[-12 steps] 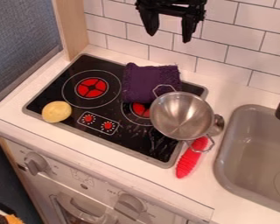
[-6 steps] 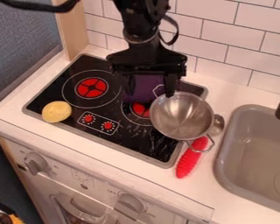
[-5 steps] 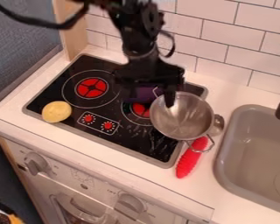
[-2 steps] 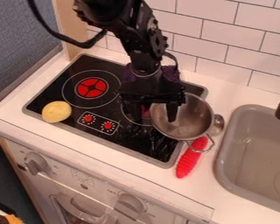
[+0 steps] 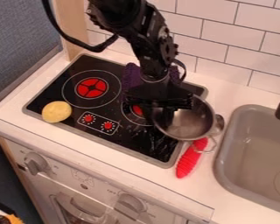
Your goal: Move the silver pot to the rigth side of the burner
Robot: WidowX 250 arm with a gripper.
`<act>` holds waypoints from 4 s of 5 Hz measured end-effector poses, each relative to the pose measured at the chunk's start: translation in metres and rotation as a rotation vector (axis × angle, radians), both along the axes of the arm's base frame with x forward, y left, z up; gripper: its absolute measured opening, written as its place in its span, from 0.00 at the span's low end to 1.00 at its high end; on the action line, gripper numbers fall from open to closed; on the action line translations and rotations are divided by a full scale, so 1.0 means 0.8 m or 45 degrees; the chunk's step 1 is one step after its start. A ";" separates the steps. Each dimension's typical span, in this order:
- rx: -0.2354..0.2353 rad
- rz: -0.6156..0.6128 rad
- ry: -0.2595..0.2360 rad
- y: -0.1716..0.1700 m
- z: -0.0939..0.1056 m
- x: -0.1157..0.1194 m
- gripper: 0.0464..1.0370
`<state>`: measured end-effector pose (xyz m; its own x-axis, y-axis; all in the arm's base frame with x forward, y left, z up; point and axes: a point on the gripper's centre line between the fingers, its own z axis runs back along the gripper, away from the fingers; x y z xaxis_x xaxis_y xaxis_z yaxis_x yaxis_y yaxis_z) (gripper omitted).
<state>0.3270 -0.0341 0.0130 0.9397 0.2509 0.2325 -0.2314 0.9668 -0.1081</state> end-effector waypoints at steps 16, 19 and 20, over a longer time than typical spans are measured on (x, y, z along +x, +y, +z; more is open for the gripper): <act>0.050 0.874 -0.083 0.282 0.020 0.007 0.56; 0.031 0.826 -0.089 0.270 0.027 0.005 0.97; 0.056 0.805 -0.107 0.267 0.062 -0.004 0.96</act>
